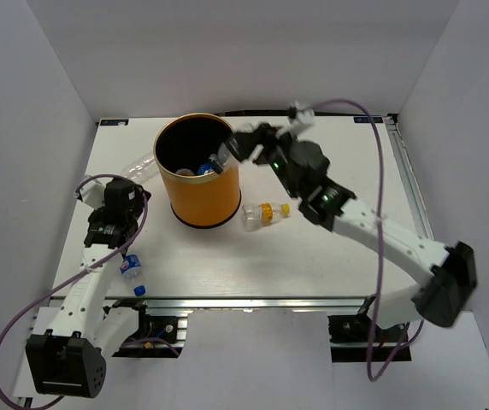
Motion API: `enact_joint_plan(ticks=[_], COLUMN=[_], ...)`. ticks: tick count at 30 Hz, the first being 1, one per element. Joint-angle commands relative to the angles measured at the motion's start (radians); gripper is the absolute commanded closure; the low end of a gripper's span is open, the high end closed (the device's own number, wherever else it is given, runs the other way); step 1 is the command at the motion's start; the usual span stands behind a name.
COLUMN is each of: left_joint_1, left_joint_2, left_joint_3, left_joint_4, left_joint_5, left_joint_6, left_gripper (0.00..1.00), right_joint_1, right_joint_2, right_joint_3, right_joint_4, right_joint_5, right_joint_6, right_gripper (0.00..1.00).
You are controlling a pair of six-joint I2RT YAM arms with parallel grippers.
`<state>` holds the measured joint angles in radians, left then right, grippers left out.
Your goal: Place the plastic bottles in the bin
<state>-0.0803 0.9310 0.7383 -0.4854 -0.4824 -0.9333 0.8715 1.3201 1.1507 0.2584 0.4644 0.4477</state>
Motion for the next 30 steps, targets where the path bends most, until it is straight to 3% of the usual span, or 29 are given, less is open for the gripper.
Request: enact_joint_plan(ticks=[1, 2, 4, 6, 9, 11, 12, 15, 18, 20, 23, 25, 30], left_joint_1=[0.007, 0.007, 0.007, 0.007, 0.01, 0.008, 0.01, 0.008, 0.01, 0.01, 0.008, 0.008, 0.01], left_joint_2=[-0.006, -0.012, -0.026, -0.037, -0.057, -0.07, -0.073, -0.078, -0.075, -0.074, -0.064, -0.06, -0.044], left_joint_3=[0.012, 0.015, 0.018, 0.016, 0.016, 0.015, 0.013, 0.01, 0.01, 0.006, 0.007, 0.003, -0.004], left_joint_4=[-0.001, -0.008, -0.013, -0.025, -0.041, -0.042, -0.041, -0.042, -0.042, -0.038, -0.038, -0.038, -0.033], left_joint_5=[-0.009, -0.001, -0.001, -0.021, -0.036, -0.039, -0.041, -0.038, -0.028, -0.015, -0.007, -0.015, -0.024], left_joint_6=[-0.002, -0.001, 0.005, 0.004, -0.002, -0.001, -0.002, -0.009, -0.019, -0.03, -0.032, -0.053, -0.058], left_gripper=[0.02, 0.02, 0.02, 0.02, 0.02, 0.02, 0.02, 0.02, 0.02, 0.02, 0.02, 0.02, 0.02], right_joint_1=[0.007, 0.007, 0.009, 0.009, 0.011, 0.009, 0.011, 0.009, 0.009, 0.006, -0.015, -0.042, -0.058], right_joint_2=[0.209, 0.267, 0.431, 0.546, 0.617, 0.602, 0.59, 0.516, 0.371, 0.233, 0.09, 0.033, -0.064], right_joint_3=[0.249, 0.405, 0.554, 0.726, 0.842, 0.85, 0.853, 0.85, 0.705, 0.475, 0.223, 0.117, -0.209], right_joint_4=[0.137, 0.116, 0.027, -0.028, -0.114, -0.149, -0.168, -0.251, -0.22, -0.188, -0.25, -0.382, -0.366], right_joint_5=[-0.099, -0.104, -0.121, -0.115, -0.096, -0.133, -0.144, -0.138, -0.032, 0.104, 0.268, 0.28, 0.148], right_joint_6=[-0.288, -0.302, -0.313, -0.317, -0.322, -0.354, -0.366, -0.415, -0.435, -0.402, -0.22, 0.026, 0.282], right_gripper=[0.9, 0.9, 0.89, 0.82, 0.47, 0.16, 0.11, 0.11, 0.11, 0.11, 0.11, 0.11, 0.11])
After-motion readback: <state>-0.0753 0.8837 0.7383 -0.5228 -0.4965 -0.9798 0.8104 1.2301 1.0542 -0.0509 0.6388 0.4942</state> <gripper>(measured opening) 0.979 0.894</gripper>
